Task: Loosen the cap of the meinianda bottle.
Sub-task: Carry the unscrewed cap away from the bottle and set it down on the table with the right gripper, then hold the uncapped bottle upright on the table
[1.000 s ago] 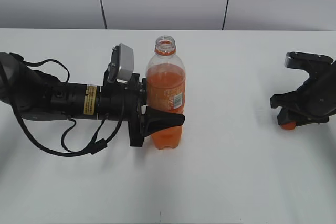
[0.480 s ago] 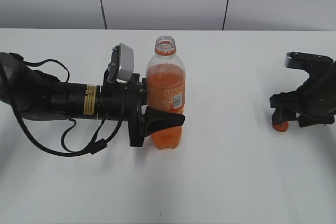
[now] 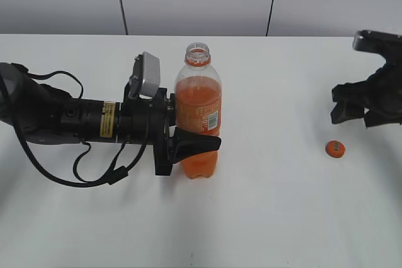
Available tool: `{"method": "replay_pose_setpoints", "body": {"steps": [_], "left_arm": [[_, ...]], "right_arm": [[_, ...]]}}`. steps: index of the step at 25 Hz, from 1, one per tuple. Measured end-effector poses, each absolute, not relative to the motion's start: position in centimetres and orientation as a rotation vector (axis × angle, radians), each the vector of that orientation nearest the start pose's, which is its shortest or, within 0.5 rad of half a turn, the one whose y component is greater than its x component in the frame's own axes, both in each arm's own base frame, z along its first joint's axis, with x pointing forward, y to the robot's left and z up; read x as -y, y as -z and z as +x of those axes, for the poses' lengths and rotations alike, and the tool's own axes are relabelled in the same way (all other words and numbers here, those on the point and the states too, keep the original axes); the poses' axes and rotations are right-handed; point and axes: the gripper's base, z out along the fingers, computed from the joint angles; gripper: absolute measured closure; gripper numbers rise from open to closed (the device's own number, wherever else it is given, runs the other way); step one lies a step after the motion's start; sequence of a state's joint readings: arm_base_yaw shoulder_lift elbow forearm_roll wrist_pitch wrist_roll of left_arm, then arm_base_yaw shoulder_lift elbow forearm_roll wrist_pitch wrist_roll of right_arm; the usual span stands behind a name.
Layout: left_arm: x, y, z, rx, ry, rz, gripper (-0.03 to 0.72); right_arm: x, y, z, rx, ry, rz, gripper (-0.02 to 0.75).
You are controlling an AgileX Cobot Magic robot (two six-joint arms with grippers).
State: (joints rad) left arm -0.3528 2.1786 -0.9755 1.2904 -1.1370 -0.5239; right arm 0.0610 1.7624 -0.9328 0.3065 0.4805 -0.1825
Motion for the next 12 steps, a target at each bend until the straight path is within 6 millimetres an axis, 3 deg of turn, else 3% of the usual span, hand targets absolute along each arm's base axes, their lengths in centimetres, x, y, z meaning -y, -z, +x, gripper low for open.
{"method": "replay_pose_setpoints", "body": {"steps": [6,12], "left_arm": [[19.9,-9.3,31.1,-1.51,1.057,1.289,0.278],[19.8,-9.0,31.0,-1.519,1.056,1.298,0.218]], "right_arm": [[-3.2,-19.2,31.8,-2.664,-0.237,-0.006,0.241],[-3.2,-19.8,31.6,-2.651,-0.238,-0.01,0.241]]}}
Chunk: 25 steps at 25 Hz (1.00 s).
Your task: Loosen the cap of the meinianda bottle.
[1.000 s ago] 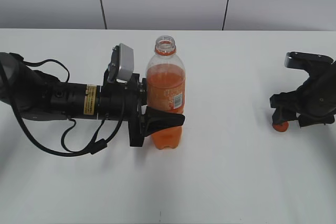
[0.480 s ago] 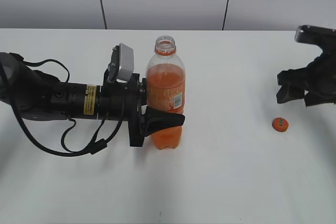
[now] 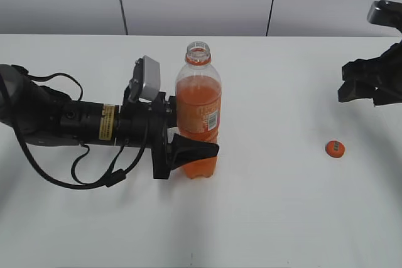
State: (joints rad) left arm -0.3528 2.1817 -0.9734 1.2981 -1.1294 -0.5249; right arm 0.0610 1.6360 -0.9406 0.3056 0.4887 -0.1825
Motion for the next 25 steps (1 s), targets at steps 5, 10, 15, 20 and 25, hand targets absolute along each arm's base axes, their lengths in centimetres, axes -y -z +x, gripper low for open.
{"method": "replay_pose_setpoints", "body": {"steps": [5,10,15,20,25], "left_arm": [[19.8,-8.9,30.9,-1.517,1.067,1.304,0.195],[19.9,-9.8,30.9,-1.491,1.06,1.311,0.191],[19.8,-12.3,30.6,-1.43,1.037,1.312,0.189],[19.7,-15.7,30.4,-1.361,1.015,1.301,0.189],[19.6,-18.7,30.0,-1.287,0.979,1.3,0.189]], "right_arm": [[-3.2,-20.3,31.7,-2.641,-0.241,-0.012,0.241],[-3.3,-21.0,31.5,-2.623,-0.243,-0.015,0.241],[-3.2,-21.3,31.4,-2.614,-0.243,-0.018,0.241],[-3.2,-22.2,31.1,-2.588,-0.244,-0.022,0.241],[-3.2,-23.9,30.8,-2.537,-0.246,-0.029,0.241]]}}
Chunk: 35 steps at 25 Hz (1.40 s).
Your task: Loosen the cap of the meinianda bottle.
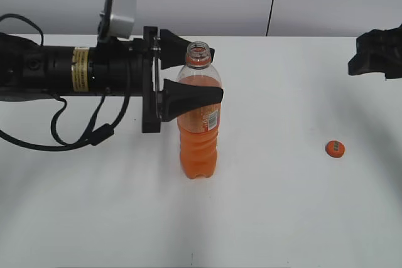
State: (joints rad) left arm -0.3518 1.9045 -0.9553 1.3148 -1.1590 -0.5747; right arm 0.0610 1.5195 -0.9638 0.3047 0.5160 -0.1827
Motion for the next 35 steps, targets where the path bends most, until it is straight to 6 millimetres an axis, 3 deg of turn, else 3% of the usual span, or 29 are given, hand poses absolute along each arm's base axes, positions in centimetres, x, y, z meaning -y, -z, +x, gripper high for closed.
{"method": "replay_pose_setpoints", "body": {"steps": [7,13,17,21,25,29,33,35], "left_arm": [[18.8,-23.7,29.2,-1.303,0.878,1.25,0.189],[16.6,-28.6,28.9,-1.407,0.506,1.161,0.189],[14.3,-30.8,28.9,-1.548,0.259,0.999,0.189],[10.7,-30.4,30.1,-1.825,-0.063,0.696,0.187],[7.8,-29.0,29.9,-2.097,-0.253,0.397,0.184],[7.5,-27.6,28.4,-2.387,-0.181,0.242,0.184],[7.9,-28.4,27.7,-2.558,-0.063,0.145,0.183],[7.0,-28.7,27.5,-2.649,-0.064,0.061,0.183]], "right_arm": [[-3.2,-27.3,30.3,-2.44,-0.249,-0.049,0.24],[-3.3,-30.1,29.3,-2.377,-0.256,-0.066,0.24],[-3.3,-31.0,28.8,-2.363,-0.261,-0.073,0.24],[-3.4,-31.4,28.0,-2.385,-0.273,-0.088,0.24],[-3.4,-31.8,27.0,-2.427,-0.288,-0.109,0.24],[-3.5,-32.0,26.1,-2.475,-0.304,-0.131,0.24],[-3.6,-32.2,25.3,-2.509,-0.316,-0.147,0.24],[-3.6,-32.1,24.8,-2.546,-0.322,-0.162,0.24]]}}
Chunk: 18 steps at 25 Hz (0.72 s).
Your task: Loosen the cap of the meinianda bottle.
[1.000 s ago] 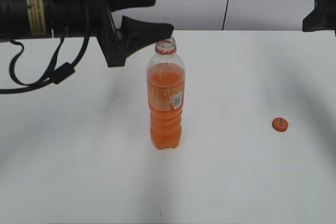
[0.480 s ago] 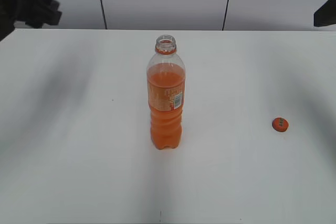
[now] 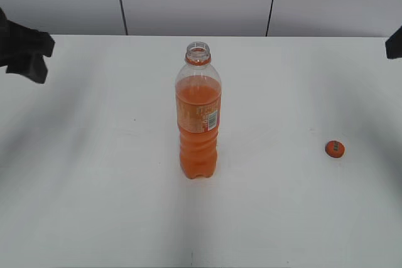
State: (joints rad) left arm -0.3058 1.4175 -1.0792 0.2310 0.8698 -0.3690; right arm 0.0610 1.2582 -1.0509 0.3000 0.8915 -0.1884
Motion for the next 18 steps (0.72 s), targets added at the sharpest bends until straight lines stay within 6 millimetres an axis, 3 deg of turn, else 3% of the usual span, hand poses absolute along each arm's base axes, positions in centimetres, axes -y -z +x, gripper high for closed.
{"method": "replay_pose_setpoints", "body": {"steps": [7,11,15,18], "left_arm": [[1.6,-27.8,26.6,-2.904,-0.196,-0.186,0.183],[0.7,-28.4,25.4,-2.96,-0.224,-0.166,0.189],[0.5,-29.4,22.2,-2.919,-0.182,-0.163,0.189],[0.4,-29.7,18.8,-2.883,-0.151,-0.171,0.194]], "right_arm": [[-3.0,-31.2,22.6,-2.811,-0.241,-0.279,0.24],[-2.8,-31.2,22.0,-2.85,-0.225,-0.291,0.24],[-2.7,-31.8,20.4,-2.817,-0.221,-0.288,0.24],[-2.6,-32.1,17.9,-2.774,-0.216,-0.288,0.24]]}}
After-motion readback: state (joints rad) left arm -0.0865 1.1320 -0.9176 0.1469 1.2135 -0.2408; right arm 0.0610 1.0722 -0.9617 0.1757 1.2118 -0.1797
